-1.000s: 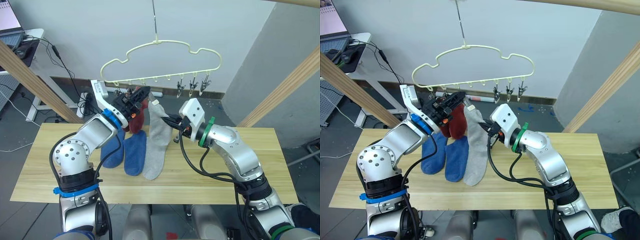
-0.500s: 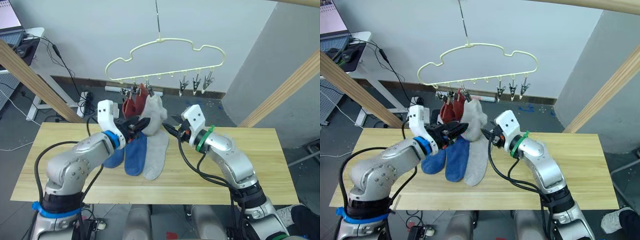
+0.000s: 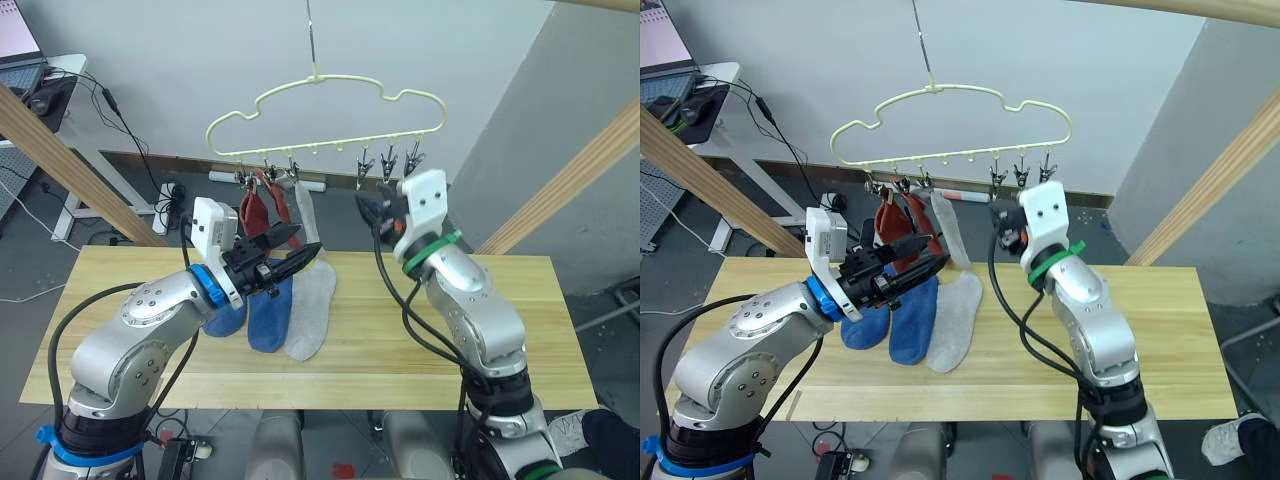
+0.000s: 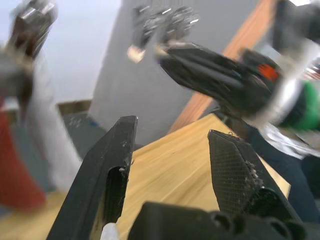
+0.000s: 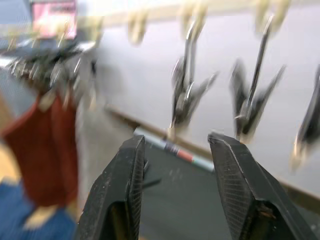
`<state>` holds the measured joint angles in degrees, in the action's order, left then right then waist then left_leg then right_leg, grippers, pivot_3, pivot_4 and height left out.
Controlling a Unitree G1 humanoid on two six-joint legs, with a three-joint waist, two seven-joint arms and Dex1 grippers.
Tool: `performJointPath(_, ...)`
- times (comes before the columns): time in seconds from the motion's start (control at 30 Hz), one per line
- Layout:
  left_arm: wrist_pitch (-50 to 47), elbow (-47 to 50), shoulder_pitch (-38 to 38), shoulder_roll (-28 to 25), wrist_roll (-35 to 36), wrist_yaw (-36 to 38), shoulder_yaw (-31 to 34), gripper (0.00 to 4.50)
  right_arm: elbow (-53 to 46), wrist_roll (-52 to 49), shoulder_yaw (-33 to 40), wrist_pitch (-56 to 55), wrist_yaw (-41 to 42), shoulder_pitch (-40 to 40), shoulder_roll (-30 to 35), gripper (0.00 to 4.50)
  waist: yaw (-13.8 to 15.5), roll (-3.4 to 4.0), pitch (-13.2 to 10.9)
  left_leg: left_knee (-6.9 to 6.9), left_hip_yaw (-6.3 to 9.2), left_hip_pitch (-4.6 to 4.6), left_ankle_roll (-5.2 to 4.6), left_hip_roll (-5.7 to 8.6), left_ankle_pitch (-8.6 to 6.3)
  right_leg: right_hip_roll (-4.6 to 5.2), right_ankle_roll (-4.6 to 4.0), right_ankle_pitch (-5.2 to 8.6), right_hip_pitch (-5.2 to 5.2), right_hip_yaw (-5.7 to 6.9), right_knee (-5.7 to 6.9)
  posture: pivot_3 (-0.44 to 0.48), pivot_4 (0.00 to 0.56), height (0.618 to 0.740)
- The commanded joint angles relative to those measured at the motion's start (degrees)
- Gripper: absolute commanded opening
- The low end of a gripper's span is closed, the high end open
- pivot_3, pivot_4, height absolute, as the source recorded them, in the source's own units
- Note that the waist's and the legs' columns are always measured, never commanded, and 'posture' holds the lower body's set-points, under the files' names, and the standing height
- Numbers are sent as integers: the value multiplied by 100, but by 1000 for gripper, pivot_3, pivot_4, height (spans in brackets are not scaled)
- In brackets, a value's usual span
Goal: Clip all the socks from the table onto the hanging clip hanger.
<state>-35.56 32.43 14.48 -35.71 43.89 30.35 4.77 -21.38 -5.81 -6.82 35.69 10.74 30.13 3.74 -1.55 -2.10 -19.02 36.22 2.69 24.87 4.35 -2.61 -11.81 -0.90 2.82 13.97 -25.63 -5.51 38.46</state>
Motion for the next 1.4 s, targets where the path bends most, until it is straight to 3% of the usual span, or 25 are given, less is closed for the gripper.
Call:
performJointPath(0.03,46,329,152,47,79,26,55,2555,87,-48,125,22,-143,163,-118,2065,15,0,0,-6,0,1,0,0,0,0,0,0,0,1,-7,93,296,740)
performJointPath(0.63,132,664,478,492,-2,-451,199,2555,468,-81,146,15,-470,814,-732,2065,25,0,0,-17,11,7,-1,-1,0,3,-2,-3,10,18,-35,112,292,740)
performJointPath(1.3,427,556,550,566,-223,-596,351,2555,832,-110,397,-180,-508,968,-751,2065,30,1,0,-17,14,7,-2,-2,0,3,-25,-16,10,22,-34,111,312,740)
performJointPath(1.4,464,525,565,571,-270,-596,335,2555,835,-150,433,-165,-520,963,-780,1465,30,1,0,-17,13,7,-1,-2,0,3,-24,-16,10,22,-34,111,312,740)
